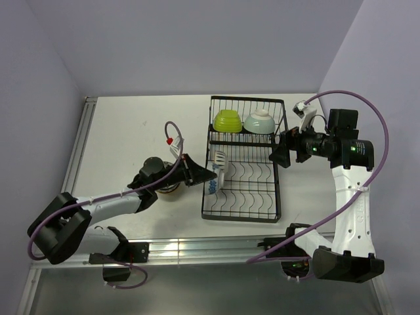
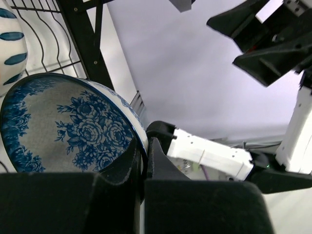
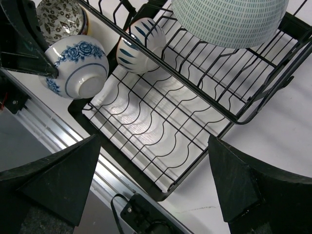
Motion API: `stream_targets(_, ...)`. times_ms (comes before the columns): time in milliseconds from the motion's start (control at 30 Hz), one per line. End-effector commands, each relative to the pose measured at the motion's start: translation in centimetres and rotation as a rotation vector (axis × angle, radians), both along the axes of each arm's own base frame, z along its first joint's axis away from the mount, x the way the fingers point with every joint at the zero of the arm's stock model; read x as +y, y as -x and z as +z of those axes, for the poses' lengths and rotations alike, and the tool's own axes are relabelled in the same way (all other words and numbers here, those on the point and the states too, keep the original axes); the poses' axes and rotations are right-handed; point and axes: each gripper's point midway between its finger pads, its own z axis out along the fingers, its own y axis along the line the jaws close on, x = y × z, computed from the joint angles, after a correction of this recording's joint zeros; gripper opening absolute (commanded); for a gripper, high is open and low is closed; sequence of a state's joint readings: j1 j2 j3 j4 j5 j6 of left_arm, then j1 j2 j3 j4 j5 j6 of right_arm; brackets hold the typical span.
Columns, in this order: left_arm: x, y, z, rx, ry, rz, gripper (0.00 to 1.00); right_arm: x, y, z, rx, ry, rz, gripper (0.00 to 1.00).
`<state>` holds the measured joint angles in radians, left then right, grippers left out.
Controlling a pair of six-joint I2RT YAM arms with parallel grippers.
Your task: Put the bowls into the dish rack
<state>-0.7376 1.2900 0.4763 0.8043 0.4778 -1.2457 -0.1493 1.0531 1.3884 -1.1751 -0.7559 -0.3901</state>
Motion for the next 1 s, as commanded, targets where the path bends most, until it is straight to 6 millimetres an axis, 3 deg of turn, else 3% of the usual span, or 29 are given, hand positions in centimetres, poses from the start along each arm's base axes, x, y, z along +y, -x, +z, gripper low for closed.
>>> stream_targets(0, -0.4, -0.4, 5.7, -0.058, 0.186, 0.039, 0.00, 0.1, 0.8, 0.3, -0.012, -0.003, 0.009, 0.97)
stream_targets(267, 0.1, -0.4, 6.2, 0.051, 0.179, 0.072, 0.00, 2.0, 3.0, 0.2, -0.004, -0.122, 0.012, 0.97)
stream_targets(333, 0.5, -0.3, 5.2, 0.095, 0.135, 0.083, 0.00, 2.5, 3.3, -0.1, 0.018, -0.156, 0.026, 0.97)
stream_targets(367, 1.0, -0.1, 5.7, 0.091, 0.135, 0.091, 0.00, 2.7, 3.3, -0.1, 0.010, -0.164, 0.030, 0.97)
stream_targets(433, 1.6, -0.5, 4.1, 0.168, 0.069, 0.131, 0.00, 3.5, 3.5, 0.0, 0.021, -0.195, 0.054, 0.97)
stream_targets(600, 3.0, -2.4, 4.0, 0.279, 0.046, 0.246, 0.00, 5.4, 2.9, 0.2, 0.026, -0.280, 0.090, 0.97)
stream_targets(700, 3.0, -3.3, 4.9, 0.297, 0.055, 0.270, 0.00, 6.3, 2.5, -0.6, 0.033, -0.285, 0.098, 0.97)
stream_targets(967, 3.0, -5.4, 4.7, 0.387, 0.046, 0.337, 0.00, 9.1, 1.6, -1.7, 0.059, -0.245, 0.148, 0.96)
